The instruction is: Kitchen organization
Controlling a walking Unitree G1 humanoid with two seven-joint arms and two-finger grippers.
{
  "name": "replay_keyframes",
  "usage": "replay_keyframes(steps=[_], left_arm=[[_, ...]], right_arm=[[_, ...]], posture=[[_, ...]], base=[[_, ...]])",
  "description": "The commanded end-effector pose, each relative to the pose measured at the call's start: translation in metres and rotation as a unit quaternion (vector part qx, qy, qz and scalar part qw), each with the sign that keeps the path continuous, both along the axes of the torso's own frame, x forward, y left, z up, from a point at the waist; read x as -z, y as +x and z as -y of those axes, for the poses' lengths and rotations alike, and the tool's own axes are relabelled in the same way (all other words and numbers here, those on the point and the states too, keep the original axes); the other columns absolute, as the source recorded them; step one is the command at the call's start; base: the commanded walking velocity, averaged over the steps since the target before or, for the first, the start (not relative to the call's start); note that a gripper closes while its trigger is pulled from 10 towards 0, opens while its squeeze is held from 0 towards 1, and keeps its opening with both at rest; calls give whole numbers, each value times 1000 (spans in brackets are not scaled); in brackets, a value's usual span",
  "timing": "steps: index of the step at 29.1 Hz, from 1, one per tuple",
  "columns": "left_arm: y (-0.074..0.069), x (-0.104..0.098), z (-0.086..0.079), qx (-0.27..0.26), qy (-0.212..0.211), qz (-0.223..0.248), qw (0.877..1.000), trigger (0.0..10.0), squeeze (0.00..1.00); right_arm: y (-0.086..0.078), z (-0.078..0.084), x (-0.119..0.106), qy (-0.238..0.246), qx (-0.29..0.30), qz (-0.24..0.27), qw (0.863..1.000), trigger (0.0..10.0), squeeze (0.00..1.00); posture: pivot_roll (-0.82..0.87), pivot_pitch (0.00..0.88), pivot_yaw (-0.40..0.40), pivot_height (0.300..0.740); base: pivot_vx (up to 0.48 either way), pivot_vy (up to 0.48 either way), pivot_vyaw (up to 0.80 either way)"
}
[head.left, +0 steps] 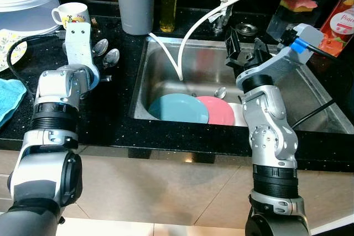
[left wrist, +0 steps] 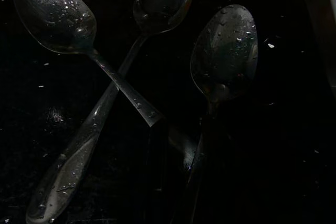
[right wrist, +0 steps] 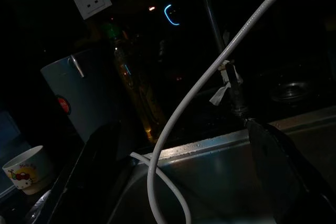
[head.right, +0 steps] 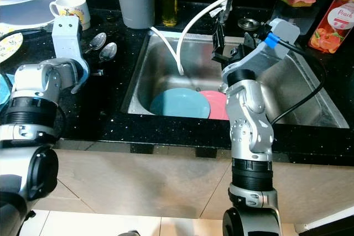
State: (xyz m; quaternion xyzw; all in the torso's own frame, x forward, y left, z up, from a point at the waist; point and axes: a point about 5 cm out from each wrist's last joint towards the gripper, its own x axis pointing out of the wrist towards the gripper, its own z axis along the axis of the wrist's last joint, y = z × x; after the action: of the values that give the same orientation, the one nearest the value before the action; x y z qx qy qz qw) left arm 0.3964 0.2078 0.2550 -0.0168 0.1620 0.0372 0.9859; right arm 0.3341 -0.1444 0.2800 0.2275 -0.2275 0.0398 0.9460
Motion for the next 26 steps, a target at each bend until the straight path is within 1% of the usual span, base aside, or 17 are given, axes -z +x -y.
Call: replay_keyframes(steps=[1,2,3,4,5,6,7,13,18,21,22,23,24,25,26], left_arm=[[-1,9,-5,-6,-6,-27,1000,10000,0],[-1,11,-5,-7,-7,-30,999,10000,0],[-2,12,-6,-6,-7,-34,999,7020,0],[-2,13,-6,-5,-6,-34,999,7020,0],[-2,13,-7,-7,-3,-35,999,1804,0],[-2,14,-7,-8,0,-35,999,1804,0],[-2,14,-8,-9,2,-36,999,0,0],[-3,19,-8,-7,3,-44,999,0,0],[-3,19,-7,-6,5,-40,999,0,0],[-1,11,-5,-3,16,-13,1000,0,0],[-1,5,-4,2,22,4,1000,588,0],[0,1,-2,6,25,15,1000,588,0],[0,-3,-1,10,31,23,999,7176,0],[0,-5,0,13,35,28,999,7176,0],[0,-6,1,14,36,29,999,10000,1000]], right_arm=[[0,0,-1,1,-2,-2,1000,10000,0],[0,0,-1,1,-2,-2,1000,10000,0],[0,-1,-1,1,-2,-2,1000,10000,0],[0,-1,-1,1,-2,-2,1000,10000,0],[0,-1,-1,1,-2,-1,1000,10000,0],[0,-1,-1,1,-3,-1,1000,10000,0],[0,-1,-1,1,-3,-1,1000,10000,0],[1,-1,-2,1,-4,1,1000,10000,0],[1,-1,-2,0,-5,1,1000,10000,0],[1,-1,-3,-1,-6,2,1000,10000,0],[1,-1,-3,-1,-6,2,1000,10000,0],[1,-2,-3,-1,-7,2,1000,10000,0],[1,-2,-3,-1,-7,3,1000,10000,0],[1,-2,-3,-1,-7,3,1000,10000,0],[1,-2,-3,-1,-7,3,1000,10000,0]], posture=[[263,72,-32,740],[264,70,-32,740],[264,68,-32,740],[264,68,-32,740],[266,64,-32,740],[266,64,-32,740],[266,64,-32,740],[265,58,-33,740],[265,54,-35,740],[265,53,-37,740],[265,52,-38,740],[265,52,-38,740],[265,52,-38,740],[264,53,-39,740],[263,55,-39,740]], base=[[0,0,0],[0,0,0],[0,0,0],[0,0,0],[0,0,0],[0,0,0],[0,0,0],[0,0,0],[0,0,0],[0,0,0],[0,0,0],[0,0,0],[0,0,0],[0,0,0],[0,0,0]])
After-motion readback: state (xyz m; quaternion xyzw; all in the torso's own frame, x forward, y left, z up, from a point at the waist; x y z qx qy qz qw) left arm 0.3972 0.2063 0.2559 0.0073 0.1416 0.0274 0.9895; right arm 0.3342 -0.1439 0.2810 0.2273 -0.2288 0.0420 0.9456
